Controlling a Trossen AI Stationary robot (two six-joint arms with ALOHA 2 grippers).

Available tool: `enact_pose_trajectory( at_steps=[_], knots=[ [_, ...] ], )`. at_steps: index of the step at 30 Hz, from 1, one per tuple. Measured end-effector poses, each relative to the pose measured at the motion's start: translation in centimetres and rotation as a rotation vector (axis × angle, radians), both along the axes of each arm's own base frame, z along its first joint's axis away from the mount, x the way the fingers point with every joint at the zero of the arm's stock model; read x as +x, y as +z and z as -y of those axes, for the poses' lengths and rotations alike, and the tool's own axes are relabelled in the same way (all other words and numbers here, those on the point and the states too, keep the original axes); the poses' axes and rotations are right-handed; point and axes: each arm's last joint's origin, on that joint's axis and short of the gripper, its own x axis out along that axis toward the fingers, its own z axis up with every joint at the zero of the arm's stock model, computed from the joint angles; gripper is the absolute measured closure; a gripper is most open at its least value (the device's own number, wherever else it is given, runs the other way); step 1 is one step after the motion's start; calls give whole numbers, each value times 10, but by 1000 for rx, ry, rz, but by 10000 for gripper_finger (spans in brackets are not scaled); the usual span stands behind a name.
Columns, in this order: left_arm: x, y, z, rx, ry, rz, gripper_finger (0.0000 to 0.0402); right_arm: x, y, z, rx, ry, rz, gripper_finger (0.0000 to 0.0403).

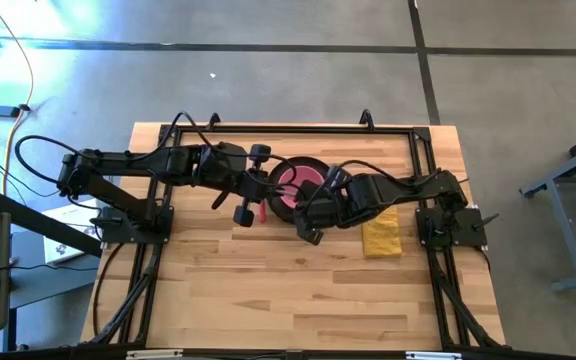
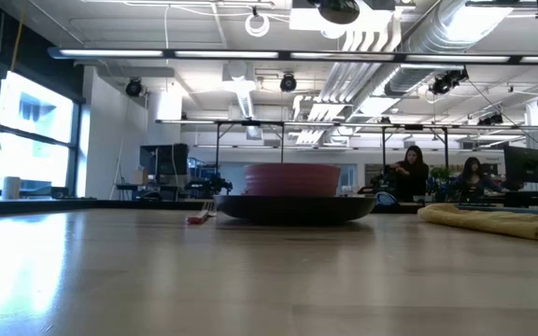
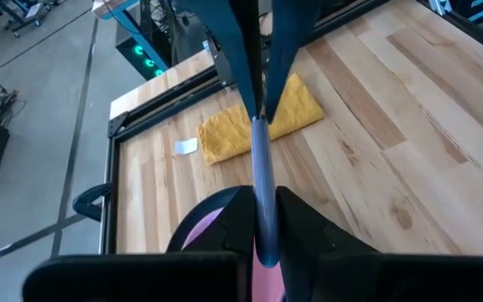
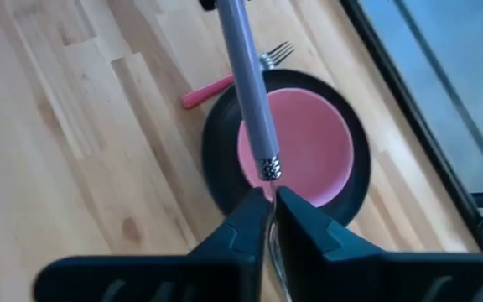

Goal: Set table place
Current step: Put the purple spoon into the pink bowl

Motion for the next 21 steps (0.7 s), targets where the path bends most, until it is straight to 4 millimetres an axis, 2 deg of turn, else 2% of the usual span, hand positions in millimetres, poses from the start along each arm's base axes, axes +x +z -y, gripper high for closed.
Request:
enact_pose_trajectory(
  at_steps=[11, 18, 21],
  knots=[
    [-4, -3, -2, 51, 76, -53, 387, 4, 0, 6, 24, 13, 8, 276],
    [-5, -16, -9, 140, 210, -187, 387, 12, 16, 2, 21, 111, 131, 241],
    [-2, -19, -8, 138, 209, -195, 387, 13, 27, 3, 5, 145, 185, 235]
  ],
)
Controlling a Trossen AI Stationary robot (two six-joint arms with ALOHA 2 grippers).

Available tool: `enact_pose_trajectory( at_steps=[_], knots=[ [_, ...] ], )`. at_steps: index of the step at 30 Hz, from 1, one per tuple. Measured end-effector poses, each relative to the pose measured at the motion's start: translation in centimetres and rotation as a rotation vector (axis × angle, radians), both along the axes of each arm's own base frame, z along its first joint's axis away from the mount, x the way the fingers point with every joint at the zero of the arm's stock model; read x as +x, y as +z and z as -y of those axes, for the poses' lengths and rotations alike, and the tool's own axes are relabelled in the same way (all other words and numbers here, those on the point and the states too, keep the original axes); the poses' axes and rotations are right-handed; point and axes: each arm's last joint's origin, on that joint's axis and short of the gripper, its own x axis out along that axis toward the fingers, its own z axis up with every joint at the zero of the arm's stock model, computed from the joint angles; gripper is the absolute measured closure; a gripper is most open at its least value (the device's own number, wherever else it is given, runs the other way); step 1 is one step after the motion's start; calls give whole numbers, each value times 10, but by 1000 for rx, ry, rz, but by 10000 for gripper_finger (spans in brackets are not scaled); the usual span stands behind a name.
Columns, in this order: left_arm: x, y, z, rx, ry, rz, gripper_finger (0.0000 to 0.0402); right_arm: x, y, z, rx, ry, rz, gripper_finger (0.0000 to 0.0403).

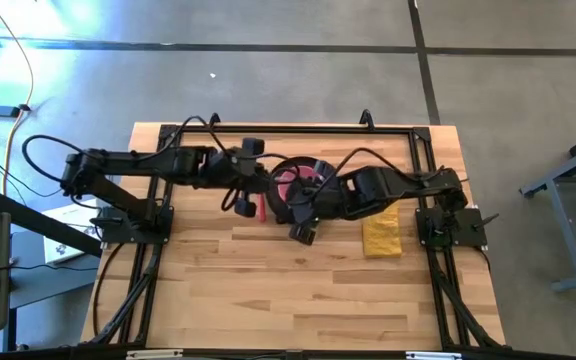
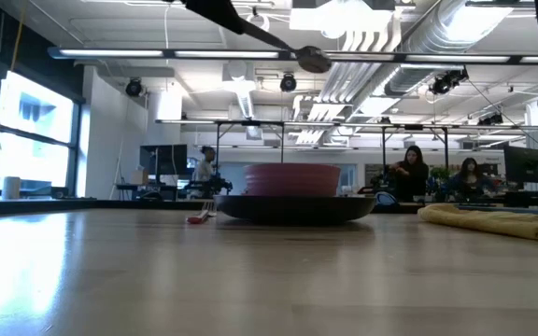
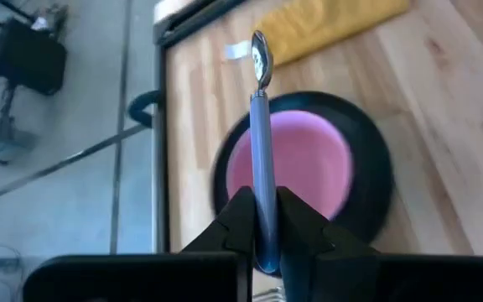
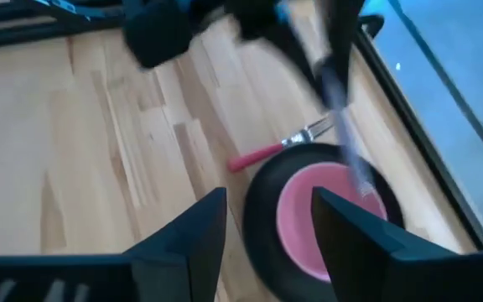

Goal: Set table place
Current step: Put the purple spoon into the pink bowl

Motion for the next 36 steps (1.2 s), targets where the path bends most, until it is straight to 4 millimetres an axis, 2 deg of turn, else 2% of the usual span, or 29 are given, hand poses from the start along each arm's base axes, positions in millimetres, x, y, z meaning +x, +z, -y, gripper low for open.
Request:
enact_pose_trajectory(
  at_steps=[7, 13, 18, 21, 26, 36],
  knots=[
    [15, -19, -3, 28, 11, -89, 387, -13, 17, 5, -8, 1, 38, 233],
    [40, -63, -7, 68, 8, -292, 387, -34, 35, 9, -49, -39, 82, 233],
    [61, -99, -11, 123, 1, -411, 387, -51, 43, 15, -62, -83, 66, 233],
    [67, -114, -12, 150, -3, -472, 387, -61, 45, 17, -57, -113, 43, 233],
    [74, -126, -14, 202, 0, -512, 387, -68, 43, 17, -67, -145, 1, 233],
    [73, -129, -26, 207, 35, -529, 387, -68, 43, 17, -86, -129, -8, 234]
  ],
)
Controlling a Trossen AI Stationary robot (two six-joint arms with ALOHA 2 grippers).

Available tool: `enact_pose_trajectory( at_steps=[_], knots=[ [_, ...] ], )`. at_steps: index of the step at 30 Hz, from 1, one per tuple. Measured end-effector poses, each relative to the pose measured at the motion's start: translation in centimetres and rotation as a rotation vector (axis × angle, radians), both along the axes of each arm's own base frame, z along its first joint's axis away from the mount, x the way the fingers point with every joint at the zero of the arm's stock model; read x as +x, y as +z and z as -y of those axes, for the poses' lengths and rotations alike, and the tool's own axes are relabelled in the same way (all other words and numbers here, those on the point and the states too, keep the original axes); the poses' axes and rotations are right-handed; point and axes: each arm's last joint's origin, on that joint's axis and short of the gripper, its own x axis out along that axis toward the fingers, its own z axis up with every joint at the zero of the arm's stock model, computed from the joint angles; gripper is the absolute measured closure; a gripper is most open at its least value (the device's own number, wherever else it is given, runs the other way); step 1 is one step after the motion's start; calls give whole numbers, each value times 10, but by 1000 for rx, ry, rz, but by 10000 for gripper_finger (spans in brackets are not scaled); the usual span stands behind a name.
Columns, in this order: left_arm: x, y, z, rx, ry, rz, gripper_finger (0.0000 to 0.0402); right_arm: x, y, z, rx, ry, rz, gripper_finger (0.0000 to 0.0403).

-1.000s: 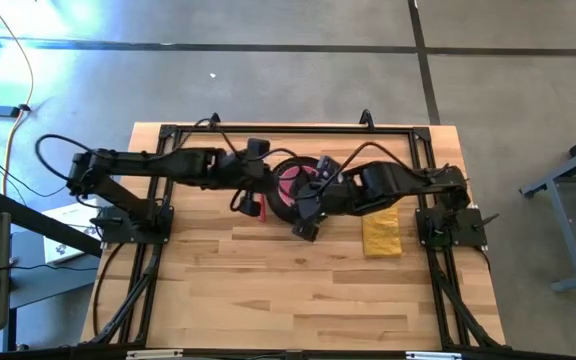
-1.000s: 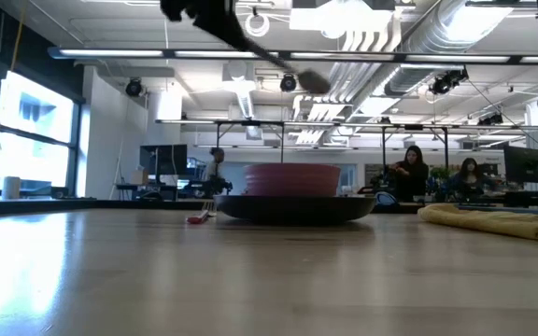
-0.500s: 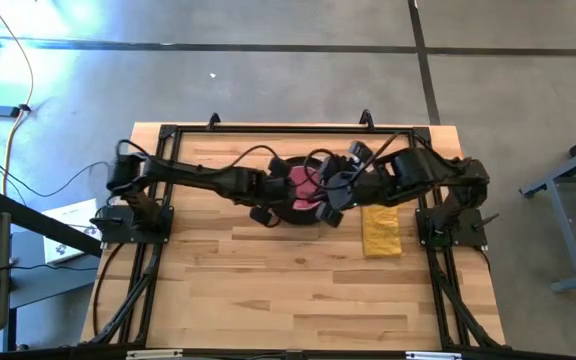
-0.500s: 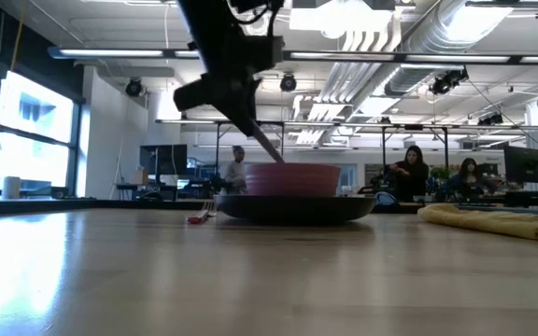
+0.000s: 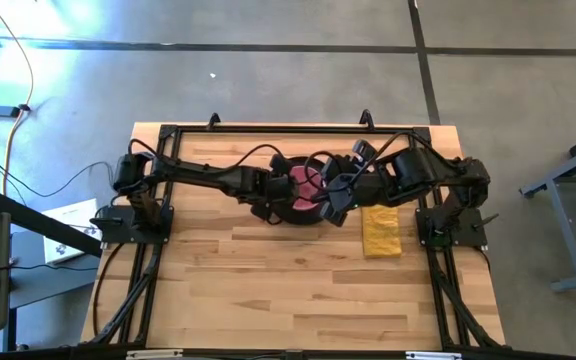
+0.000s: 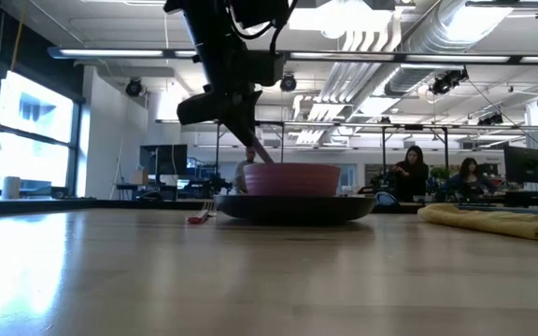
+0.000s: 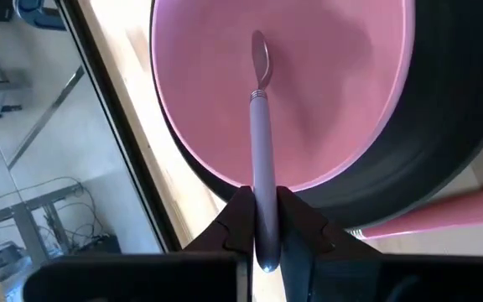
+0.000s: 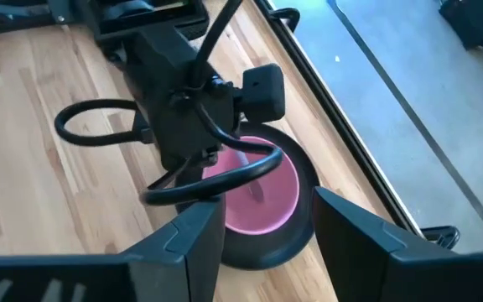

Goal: Set table place
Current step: Put the purple spoon into the pink bowl

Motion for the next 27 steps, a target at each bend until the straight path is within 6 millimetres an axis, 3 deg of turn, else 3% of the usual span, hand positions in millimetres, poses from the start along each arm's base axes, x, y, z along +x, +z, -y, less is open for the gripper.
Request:
enact_pose_trajectory(
  at_steps=[6, 20, 27],
  knots=[
    [0, -1, -2, -39, 2, 12, 385, 0, 0, 0, -8, 11, -7, 234],
    [0, 0, -2, -44, 13, 21, 241, 0, 0, 0, -6, 16, -10, 234],
    [5, 21, -5, 26, 38, 39, 202, 0, 0, 0, -8, 19, -10, 234]
  ],
)
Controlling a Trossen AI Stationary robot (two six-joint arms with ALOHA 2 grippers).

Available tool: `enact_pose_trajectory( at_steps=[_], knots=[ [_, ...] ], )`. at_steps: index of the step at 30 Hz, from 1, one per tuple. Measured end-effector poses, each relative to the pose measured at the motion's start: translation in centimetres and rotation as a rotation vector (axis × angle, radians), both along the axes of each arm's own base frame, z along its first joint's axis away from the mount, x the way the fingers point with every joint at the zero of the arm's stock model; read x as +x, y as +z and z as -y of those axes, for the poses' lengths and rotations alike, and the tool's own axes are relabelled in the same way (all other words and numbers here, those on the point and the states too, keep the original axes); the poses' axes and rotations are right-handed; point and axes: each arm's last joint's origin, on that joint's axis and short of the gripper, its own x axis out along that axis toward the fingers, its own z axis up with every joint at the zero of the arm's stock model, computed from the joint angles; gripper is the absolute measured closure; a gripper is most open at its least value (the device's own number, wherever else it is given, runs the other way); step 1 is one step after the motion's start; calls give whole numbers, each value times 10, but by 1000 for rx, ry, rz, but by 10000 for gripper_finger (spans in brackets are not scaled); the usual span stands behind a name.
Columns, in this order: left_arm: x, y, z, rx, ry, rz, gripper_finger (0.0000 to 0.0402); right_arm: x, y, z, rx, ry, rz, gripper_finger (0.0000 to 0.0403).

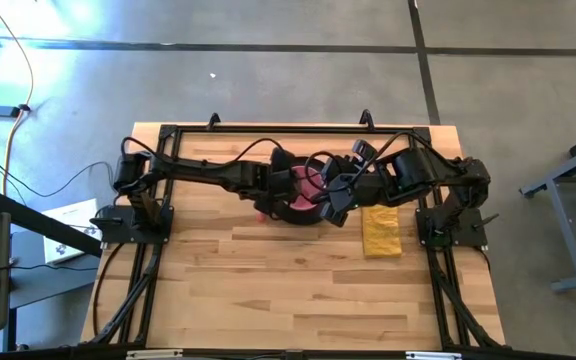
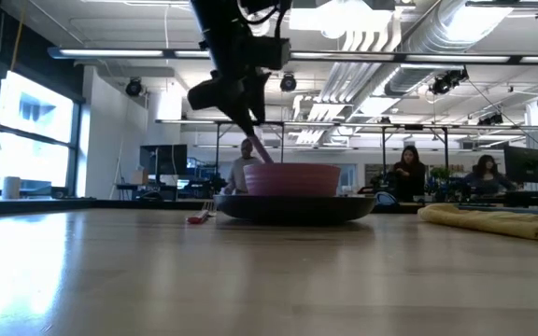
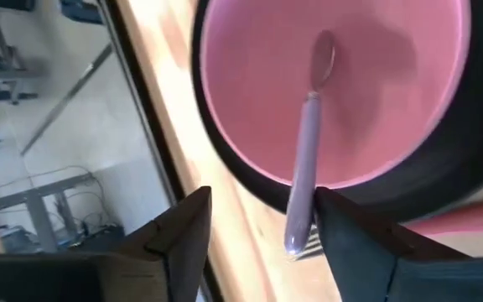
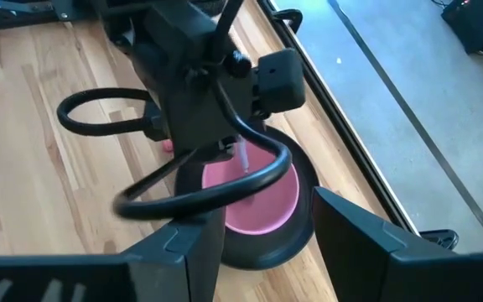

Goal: Set table place
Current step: Put the purple spoon into the pink bowl, then return to Home Position

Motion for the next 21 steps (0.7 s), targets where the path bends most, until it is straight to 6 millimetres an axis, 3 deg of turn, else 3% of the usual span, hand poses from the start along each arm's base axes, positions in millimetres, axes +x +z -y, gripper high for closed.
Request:
enact_pose_trajectory(
  at_steps=[5, 16, 21],
  knots=[
    [4, 15, -1, 25, -28, 17, 191, 0, 0, 0, 0, 0, 0, 234],
    [-3, 14, 1, -29, 9, -20, 190, 0, 0, 0, -9, 11, -8, 234],
    [-15, 28, 9, -147, 27, 25, 216, 0, 0, 0, -52, 47, -32, 258]
  ],
)
